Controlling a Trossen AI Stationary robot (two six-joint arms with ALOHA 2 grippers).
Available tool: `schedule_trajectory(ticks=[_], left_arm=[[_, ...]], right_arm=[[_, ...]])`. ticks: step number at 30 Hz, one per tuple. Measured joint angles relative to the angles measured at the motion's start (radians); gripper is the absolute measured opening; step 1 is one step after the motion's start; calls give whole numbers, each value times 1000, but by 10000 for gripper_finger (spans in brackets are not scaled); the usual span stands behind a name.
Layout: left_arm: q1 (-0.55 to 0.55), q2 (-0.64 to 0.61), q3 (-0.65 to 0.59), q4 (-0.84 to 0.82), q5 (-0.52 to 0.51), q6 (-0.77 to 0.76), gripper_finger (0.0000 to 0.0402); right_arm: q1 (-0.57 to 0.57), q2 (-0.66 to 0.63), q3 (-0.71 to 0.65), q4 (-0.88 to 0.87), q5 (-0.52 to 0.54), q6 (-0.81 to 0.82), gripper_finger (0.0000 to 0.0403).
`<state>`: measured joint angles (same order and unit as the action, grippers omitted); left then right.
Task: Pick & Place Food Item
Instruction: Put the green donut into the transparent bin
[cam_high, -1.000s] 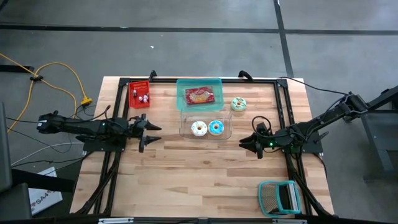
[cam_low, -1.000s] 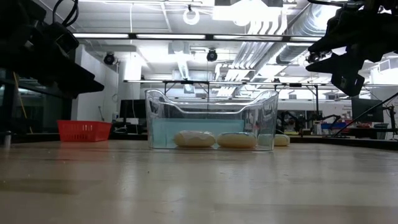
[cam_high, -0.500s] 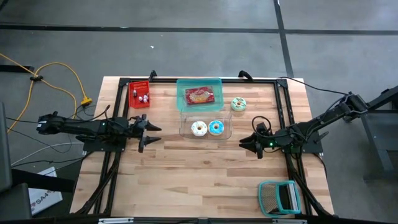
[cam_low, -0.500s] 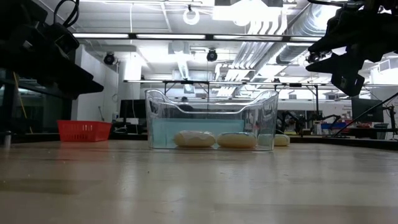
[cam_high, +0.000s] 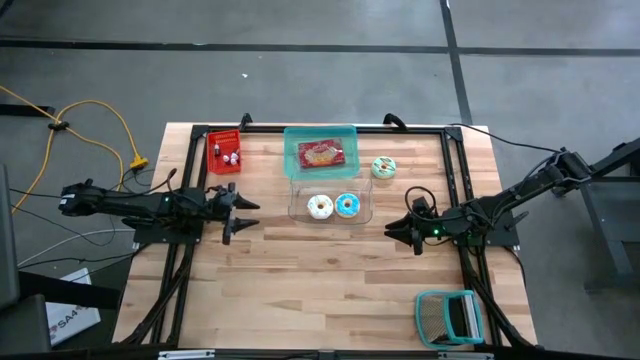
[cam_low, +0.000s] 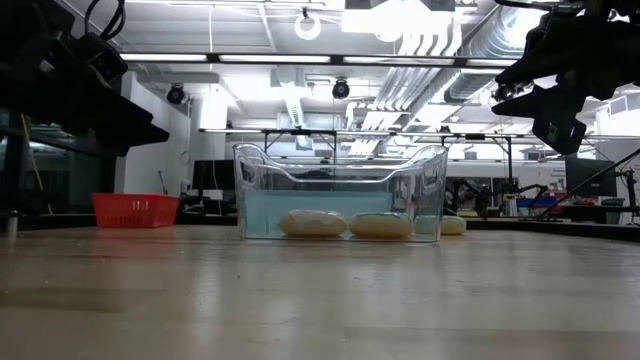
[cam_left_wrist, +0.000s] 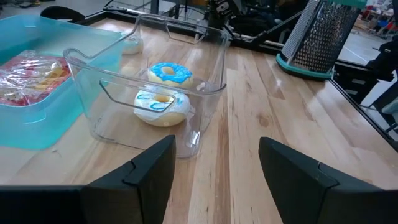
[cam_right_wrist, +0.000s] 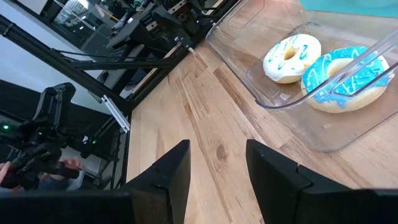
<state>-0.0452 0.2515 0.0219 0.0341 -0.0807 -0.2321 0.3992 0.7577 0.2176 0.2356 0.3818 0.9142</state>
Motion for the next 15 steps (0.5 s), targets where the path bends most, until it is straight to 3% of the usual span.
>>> schedule_trajectory(ticks=[15], left_arm=[[0, 0, 0, 7, 0, -5, 225]], right_arm=[[0, 0, 0, 0, 0, 0, 144]])
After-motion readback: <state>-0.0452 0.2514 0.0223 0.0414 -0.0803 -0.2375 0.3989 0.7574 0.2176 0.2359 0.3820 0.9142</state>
